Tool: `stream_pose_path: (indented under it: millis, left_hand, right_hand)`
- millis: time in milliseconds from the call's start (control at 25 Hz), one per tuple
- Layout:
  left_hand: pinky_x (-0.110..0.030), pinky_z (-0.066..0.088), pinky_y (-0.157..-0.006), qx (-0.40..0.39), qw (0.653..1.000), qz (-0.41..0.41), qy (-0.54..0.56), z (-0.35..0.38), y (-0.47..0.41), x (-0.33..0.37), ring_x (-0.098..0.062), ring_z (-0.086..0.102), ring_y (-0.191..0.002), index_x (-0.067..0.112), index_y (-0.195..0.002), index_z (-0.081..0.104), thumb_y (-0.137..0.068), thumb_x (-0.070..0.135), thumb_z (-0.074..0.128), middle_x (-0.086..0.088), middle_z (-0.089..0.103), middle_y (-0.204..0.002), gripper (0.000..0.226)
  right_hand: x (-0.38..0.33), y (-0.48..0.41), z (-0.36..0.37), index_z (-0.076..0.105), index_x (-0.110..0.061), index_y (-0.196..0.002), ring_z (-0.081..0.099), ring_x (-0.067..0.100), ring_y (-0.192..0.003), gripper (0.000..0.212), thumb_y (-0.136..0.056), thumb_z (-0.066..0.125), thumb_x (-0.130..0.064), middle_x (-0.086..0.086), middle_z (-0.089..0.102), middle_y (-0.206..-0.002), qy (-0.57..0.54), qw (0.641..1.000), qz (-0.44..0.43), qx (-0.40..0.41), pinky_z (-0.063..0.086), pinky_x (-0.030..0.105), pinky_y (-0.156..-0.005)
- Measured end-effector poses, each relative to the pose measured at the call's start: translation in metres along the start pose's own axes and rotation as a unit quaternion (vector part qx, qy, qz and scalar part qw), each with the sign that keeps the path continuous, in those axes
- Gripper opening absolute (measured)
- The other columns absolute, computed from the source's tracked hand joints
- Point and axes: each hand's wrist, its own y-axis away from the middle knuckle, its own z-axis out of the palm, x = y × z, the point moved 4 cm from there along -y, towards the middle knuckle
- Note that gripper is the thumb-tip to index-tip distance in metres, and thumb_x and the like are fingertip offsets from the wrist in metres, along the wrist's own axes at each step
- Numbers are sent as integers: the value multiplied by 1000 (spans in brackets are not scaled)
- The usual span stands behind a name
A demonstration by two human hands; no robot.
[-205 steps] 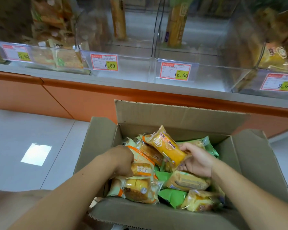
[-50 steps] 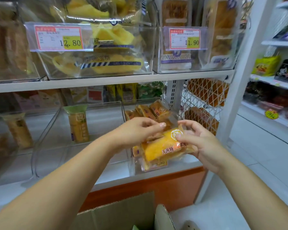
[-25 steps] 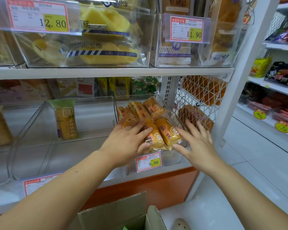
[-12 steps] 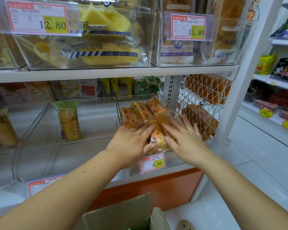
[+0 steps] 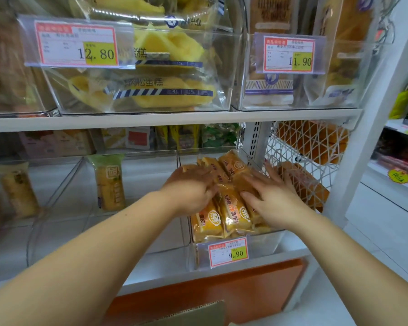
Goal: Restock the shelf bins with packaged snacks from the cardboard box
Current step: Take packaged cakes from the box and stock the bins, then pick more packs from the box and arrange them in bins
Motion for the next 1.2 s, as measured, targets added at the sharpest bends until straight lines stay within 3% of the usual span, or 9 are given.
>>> stream_pose_path:
  millis: [160, 320, 440, 560, 680, 800, 920, 1040, 1200]
  left_hand:
    - [-52, 3, -120, -91, 995, -22, -27, 5, -26, 4, -23, 10, -151, 35, -155, 14, -102, 56, 16, 4, 10, -165, 57]
    - [-50, 8, -120, -99, 994, -37, 1, 7, -23, 4, -23, 22, -148, 39, -151, 27, -101, 58, 17, 3, 26, -161, 54]
    - [-40, 29, -114, 49, 992, -10, 116, -11, 7, -4, -20, 43, -135, 36, -142, 44, -101, 52, 33, 4, 47, -148, 46]
    - [-31, 41, -104, 187, 972, 47, 138, -12, 104, -11, -10, 50, -125, 30, -137, 52, -96, 47, 41, 10, 57, -137, 46]
    - [-22, 48, -87, 163, 972, 15, 169, 29, 219, -26, 1, 58, -104, 33, -121, 64, -95, 44, 43, 20, 65, -114, 35]
    - [-25, 51, -88, 8, 974, -99, 204, 105, 297, -46, 5, 58, -99, 38, -119, 64, -94, 45, 47, 23, 64, -115, 31]
    - [-24, 46, -96, -91, 956, -167, 225, 177, 351, -57, 0, 58, -107, 37, -127, 59, -96, 38, 54, 18, 59, -127, 32]
    - [-24, 39, -104, -161, 936, -192, 248, 222, 382, -53, -10, 51, -125, 32, -136, 52, -94, 36, 57, 8, 52, -138, 43]
    - [-21, 35, -104, -188, 922, -187, 281, 236, 394, -44, -14, 48, -128, 29, -140, 49, -97, 35, 52, 3, 52, -139, 43]
  right_hand:
    - [-4, -30, 7, 2, -38, -153, -19, 18, -147, 84, -82, 14, -82, -12, 0, -162, 67, 996, -10, -54, -13, 56, -116]
    - [-8, -31, 4, 13, -38, -152, -11, 19, -149, 87, -79, 11, -85, -13, 8, -162, 56, 997, -7, -59, -8, 58, -116]
    - [-28, -2, -10, 40, -30, -145, 19, 21, -147, 67, -90, 31, -68, -3, 43, -150, -36, 992, -54, 110, 13, 48, -119]
    - [-71, 63, -13, 67, -23, -113, 56, 10, -102, 43, -87, 43, -48, -8, 66, -101, -219, 946, -141, 195, 46, 26, -87]
    - [-124, 121, 10, 67, -31, -102, 58, 4, -81, 17, -92, 54, -32, -14, 64, -87, -298, 935, -193, 8, 43, 14, -69]
    - [-164, 157, 83, 59, -35, -122, 57, 2, -98, 28, -96, 51, -31, -16, 63, -117, -154, 923, -213, -281, 43, 20, -86]
    - [-180, 190, 182, 47, -28, -138, 55, 22, -119, 45, -93, 52, -25, 2, 55, -137, -13, 869, -182, -460, 45, 32, -98]
    - [-184, 217, 239, 41, -23, -144, 52, 26, -124, 55, -91, 54, -30, 8, 51, -142, 15, 855, -103, -509, 45, 31, -100]
    - [-187, 230, 261, 37, -28, -145, 48, 27, -128, 59, -91, 51, -45, 5, 49, -144, 45, 877, -70, -473, 43, 31, -99]
